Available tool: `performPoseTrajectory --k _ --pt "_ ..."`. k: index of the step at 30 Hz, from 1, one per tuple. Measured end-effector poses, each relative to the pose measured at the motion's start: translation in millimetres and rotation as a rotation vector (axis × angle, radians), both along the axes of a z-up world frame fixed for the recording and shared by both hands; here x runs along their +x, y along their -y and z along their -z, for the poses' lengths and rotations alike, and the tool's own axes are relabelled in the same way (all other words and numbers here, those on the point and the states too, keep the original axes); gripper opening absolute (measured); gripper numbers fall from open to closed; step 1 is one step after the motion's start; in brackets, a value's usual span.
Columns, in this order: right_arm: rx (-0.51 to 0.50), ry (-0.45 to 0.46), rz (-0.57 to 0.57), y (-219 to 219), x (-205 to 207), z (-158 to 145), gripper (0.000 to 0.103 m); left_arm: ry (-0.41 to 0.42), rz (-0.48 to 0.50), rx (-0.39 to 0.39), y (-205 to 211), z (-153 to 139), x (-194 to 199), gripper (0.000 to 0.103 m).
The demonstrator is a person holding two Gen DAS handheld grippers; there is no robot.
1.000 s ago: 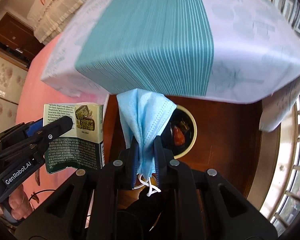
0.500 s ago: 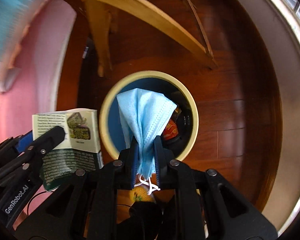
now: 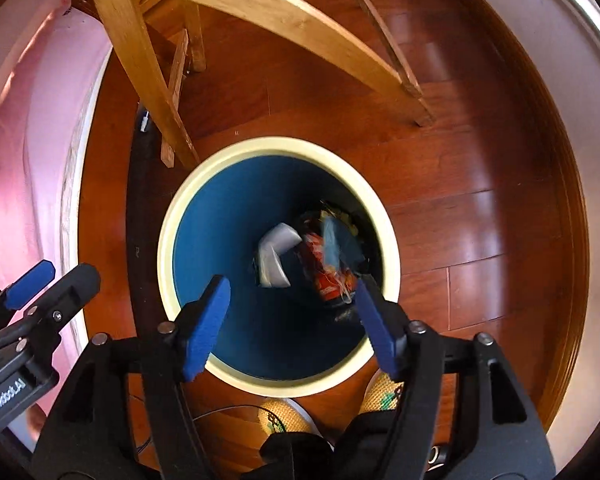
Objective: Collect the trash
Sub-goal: 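Move both tools over the bin and open them to drop box and mask, then raise both tools back toward the table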
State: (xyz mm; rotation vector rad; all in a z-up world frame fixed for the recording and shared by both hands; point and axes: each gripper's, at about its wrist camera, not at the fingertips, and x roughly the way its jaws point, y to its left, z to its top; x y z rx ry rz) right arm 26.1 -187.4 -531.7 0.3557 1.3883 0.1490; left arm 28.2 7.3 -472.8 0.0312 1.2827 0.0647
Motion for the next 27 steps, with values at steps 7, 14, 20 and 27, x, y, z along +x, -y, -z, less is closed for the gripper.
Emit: performPoseTrajectory --k 7,14,20,27 --pt "-0.010 0.043 0.030 6.5 -9.9 -51.1 0.064 0.007 0.001 0.014 -4.6 -42.9 -13.9 0.087" --pt "-0.012 0.092 0.006 4.3 -30.5 -131.9 0.064 0.031 -0.001 0.008 -6.5 -118.4 -33.6 0.087" --pt "-0.016 0.150 -0.059 -1.4 -49.4 -226.9 0.064 0.076 0.035 0.005 -7.2 -206.5 -46.1 0.087" --pt "-0.024 0.254 -0.066 -1.5 -72.8 -337.2 0.064 0.169 0.060 -0.018 -20.0 -317.9 -60.0 0.087"
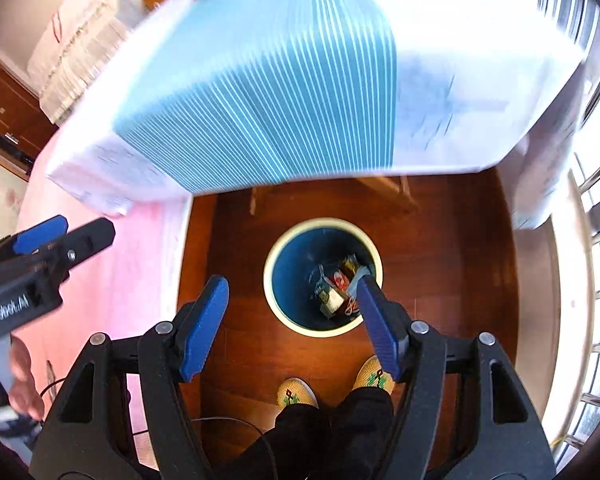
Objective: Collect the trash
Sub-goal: 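Raise both tools back toward the table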
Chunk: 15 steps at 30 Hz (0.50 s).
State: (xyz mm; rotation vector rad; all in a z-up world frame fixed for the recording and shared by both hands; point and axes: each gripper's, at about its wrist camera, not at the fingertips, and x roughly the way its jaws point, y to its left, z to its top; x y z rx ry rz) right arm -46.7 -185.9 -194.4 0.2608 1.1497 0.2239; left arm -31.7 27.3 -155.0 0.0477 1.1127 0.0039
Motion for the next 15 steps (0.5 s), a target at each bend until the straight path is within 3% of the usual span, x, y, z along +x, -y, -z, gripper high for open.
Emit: performPoseTrajectory --k 7,15 --pt "-0.006 0.115 0.028 4.7 -17.7 -105.1 0.064 0.123 0.047 -0.021 -10.4 -101.6 -16.5 0.087" --pt "-0.061 0.286 0.057 1.3 -16.8 -195.1 0.066 0.262 0.087 -0.057 -19.5 -192.9 -16.5 0.087"
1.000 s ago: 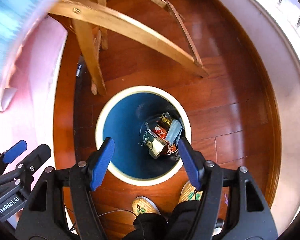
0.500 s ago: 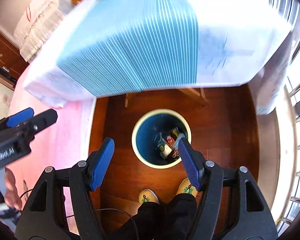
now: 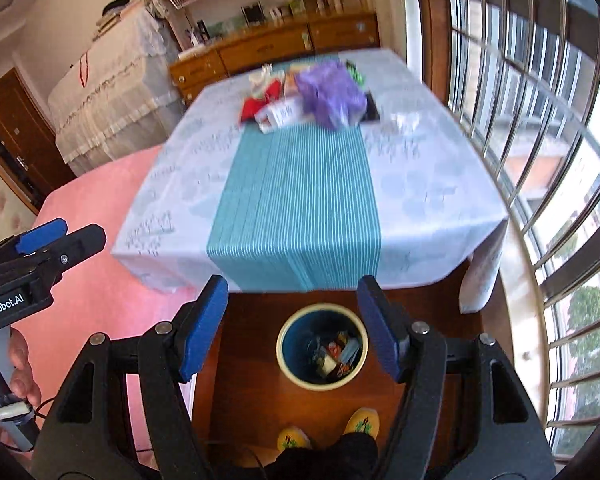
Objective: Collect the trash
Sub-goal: 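Raise both tools back toward the table, then grasp the purple plastic bag with the right tool and lift it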
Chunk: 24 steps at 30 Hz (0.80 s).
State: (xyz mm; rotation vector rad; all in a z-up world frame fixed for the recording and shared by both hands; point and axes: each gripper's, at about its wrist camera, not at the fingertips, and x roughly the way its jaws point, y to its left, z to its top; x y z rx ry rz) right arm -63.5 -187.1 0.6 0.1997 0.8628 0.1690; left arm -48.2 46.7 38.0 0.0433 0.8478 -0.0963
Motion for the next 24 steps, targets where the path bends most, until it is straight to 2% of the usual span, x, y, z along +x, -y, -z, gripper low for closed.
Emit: performPoseTrajectory --k 5,13,17,24 --pt "-0.022 0.079 0.014 -4.3 9.1 -39.8 0.069 0.088 0.031 0.007 -1.6 -43.1 2.0 0.087" --pt "-0.074 0.118 0.009 -13.8 56.6 -66.1 0.077 0.149 0.089 0.048 6.5 -72.6 24.6 0.087" --pt "-0.117 0.122 -0.019 -13.1 104.9 -61.5 0.079 0.137 0.085 0.050 9.1 -74.0 58.2 0.087" --pt "-0.152 0.076 -0.089 10.6 230.1 -23.1 0.079 0.052 -0.011 0.052 8.3 -39.6 165.5 0.087"
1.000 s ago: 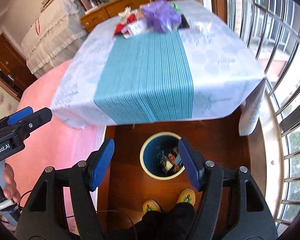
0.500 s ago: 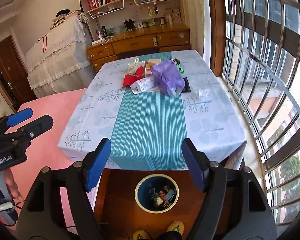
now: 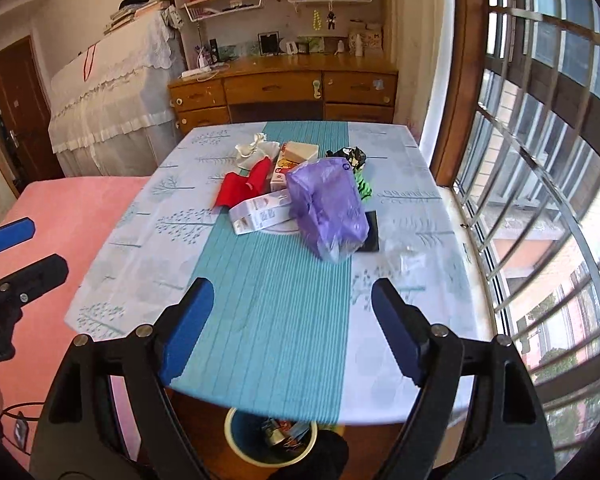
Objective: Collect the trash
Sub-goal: 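Grasp the purple plastic bag with the right tool and lift it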
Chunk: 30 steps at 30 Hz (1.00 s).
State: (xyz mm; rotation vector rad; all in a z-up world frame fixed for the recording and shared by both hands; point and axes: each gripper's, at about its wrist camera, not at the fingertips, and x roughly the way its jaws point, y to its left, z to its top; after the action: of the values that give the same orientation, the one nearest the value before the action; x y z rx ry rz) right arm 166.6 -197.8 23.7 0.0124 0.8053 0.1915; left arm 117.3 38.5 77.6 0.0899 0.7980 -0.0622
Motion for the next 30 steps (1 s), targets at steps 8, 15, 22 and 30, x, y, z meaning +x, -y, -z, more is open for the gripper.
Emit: performPoseTrajectory --k 8,15,22,30 --pt "-0.047 -0.131 -0.106 11.4 152.3 75.5 0.079 -0.146 -0.149 0.002 9.4 55.7 140.1 0.087" --pt "-0.137 -0.238 -0.177 -4.0 212.0 143.2 0.079 -0.235 -0.231 0.019 16.4 97.8 211.1 0.087" --pt "-0.148 -0.249 -0.208 -9.0 233.2 161.6 0.063 -0.289 -0.264 0.025 4.7 115.5 244.2 0.087" --pt "-0.091 -0.239 -0.295 -13.5 238.0 148.7 0.027 -0.349 -0.294 -0.134 -11.0 123.1 291.7 0.087"
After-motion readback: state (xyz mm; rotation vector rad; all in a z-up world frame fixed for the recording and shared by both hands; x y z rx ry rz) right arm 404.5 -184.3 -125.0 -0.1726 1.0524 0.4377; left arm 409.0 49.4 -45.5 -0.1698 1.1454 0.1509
